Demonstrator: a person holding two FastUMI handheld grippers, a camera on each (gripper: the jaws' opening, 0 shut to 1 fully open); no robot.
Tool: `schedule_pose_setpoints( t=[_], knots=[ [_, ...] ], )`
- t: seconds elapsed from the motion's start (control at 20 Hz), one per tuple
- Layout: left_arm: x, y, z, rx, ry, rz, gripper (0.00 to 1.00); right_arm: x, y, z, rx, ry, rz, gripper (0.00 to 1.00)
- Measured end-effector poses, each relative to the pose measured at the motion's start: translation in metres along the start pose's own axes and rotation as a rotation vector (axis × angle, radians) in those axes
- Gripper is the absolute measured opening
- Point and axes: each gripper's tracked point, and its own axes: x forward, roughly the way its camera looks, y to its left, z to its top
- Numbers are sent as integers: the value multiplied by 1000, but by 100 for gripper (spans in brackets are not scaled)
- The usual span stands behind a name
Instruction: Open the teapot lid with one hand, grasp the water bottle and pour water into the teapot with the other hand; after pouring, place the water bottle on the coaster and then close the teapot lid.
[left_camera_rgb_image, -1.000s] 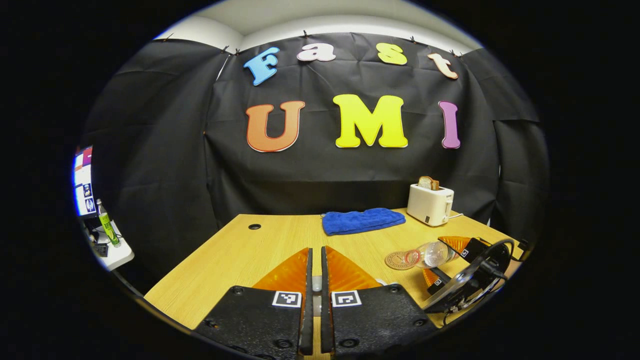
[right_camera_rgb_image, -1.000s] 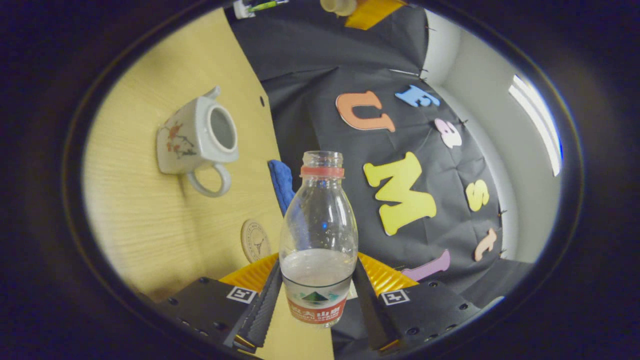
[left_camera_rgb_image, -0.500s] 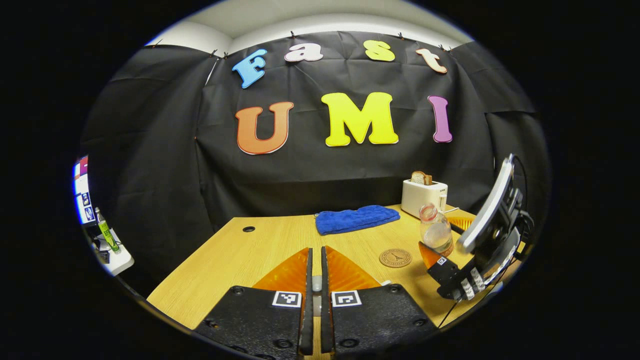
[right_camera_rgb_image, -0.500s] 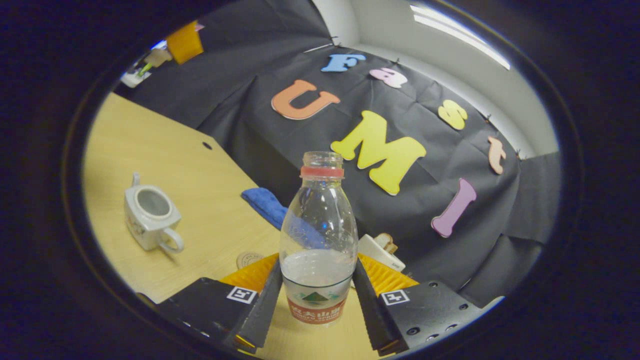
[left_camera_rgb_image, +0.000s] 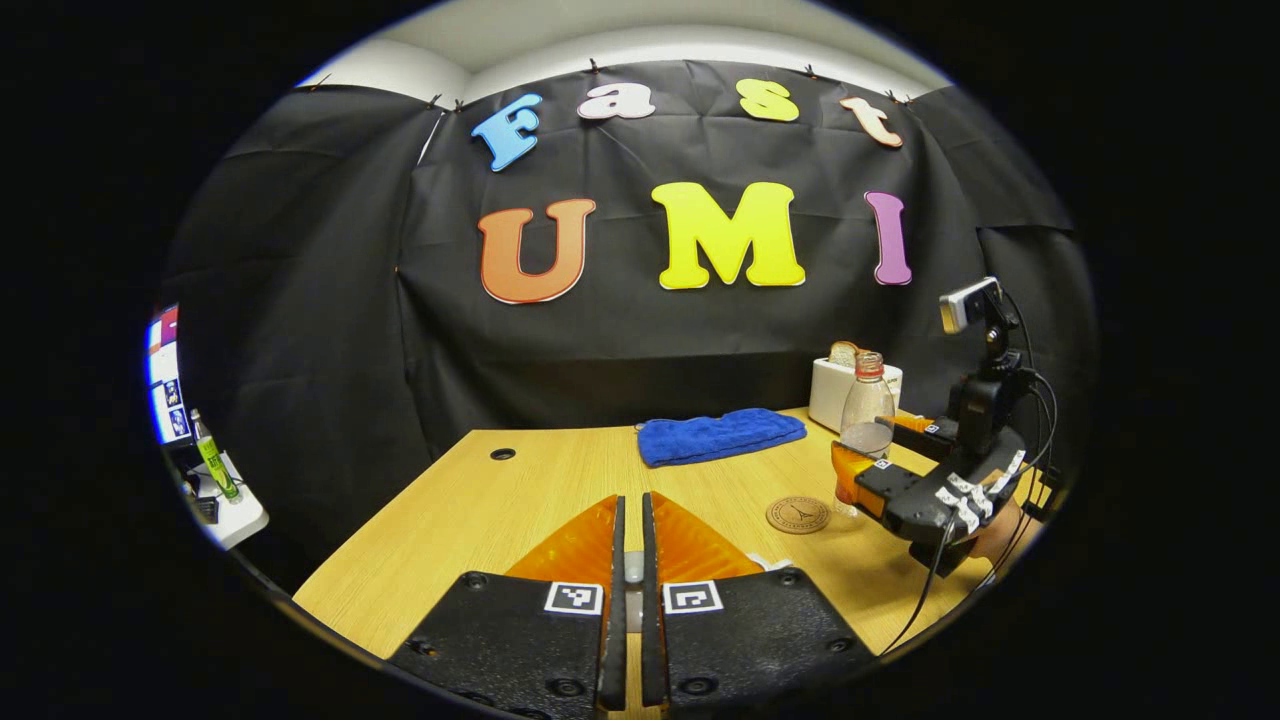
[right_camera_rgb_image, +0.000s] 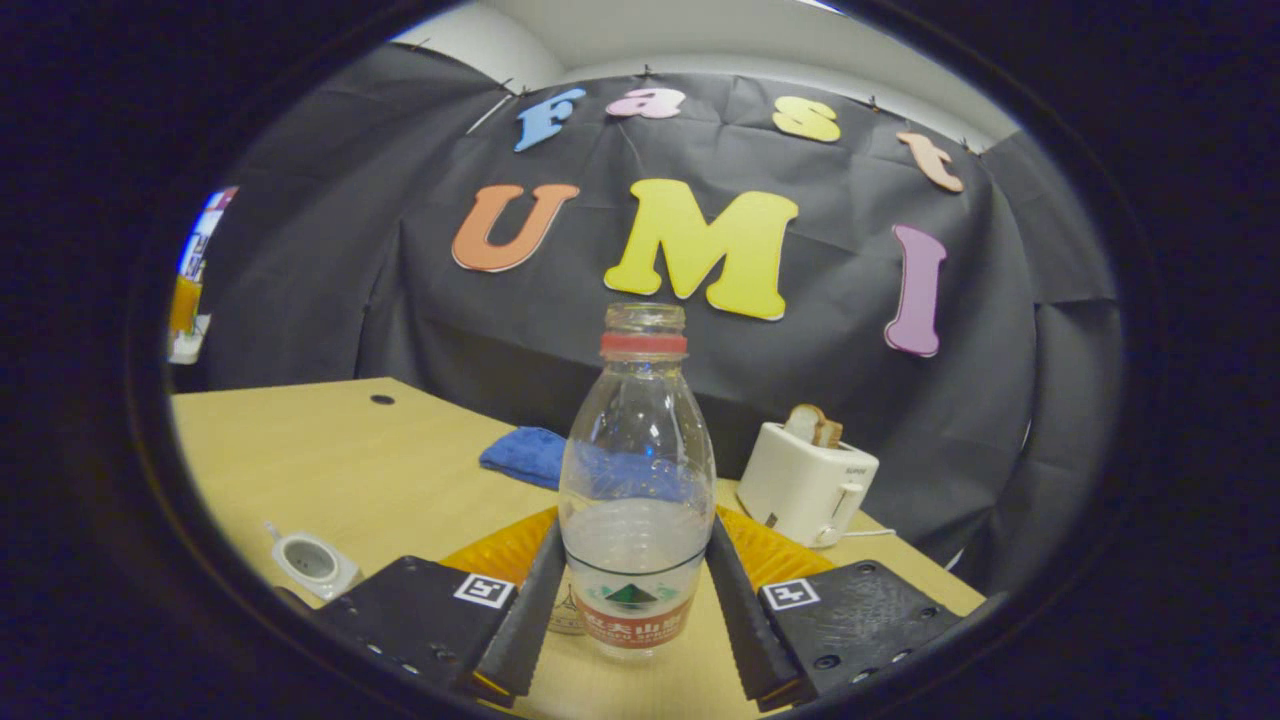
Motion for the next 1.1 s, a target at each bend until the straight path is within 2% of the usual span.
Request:
schedule_pose_setpoints(
  t=[0.15, 0.35, 0.45, 0.5, 0.6, 0.65, 1.1],
  knots=[
    [2, 2, -2, -2, 8, 5, 8, 19, 7, -1, 83, 42, 27, 75],
    [2, 4, -3, -2, 12, 4, 8, 40, 16, -11, 100, 76, 32, 77],
    [1, 4, -2, -2, 11, 3, 8, 46, 25, -18, 122, 96, 65, 77],
    [2, 3, -3, -3, 13, 3, 8, 48, 26, -22, 125, 105, 65, 75],
    [1, 3, -3, 2, 15, 3, 8, 53, 25, -18, 134, 85, 55, 77],
    [1, 2, -4, 5, 13, 0, 8, 55, 26, -19, 131, 85, 54, 75],
    [1, 4, -2, 6, 11, 0, 8, 60, 27, -17, 167, 62, 69, 75]
  ],
)
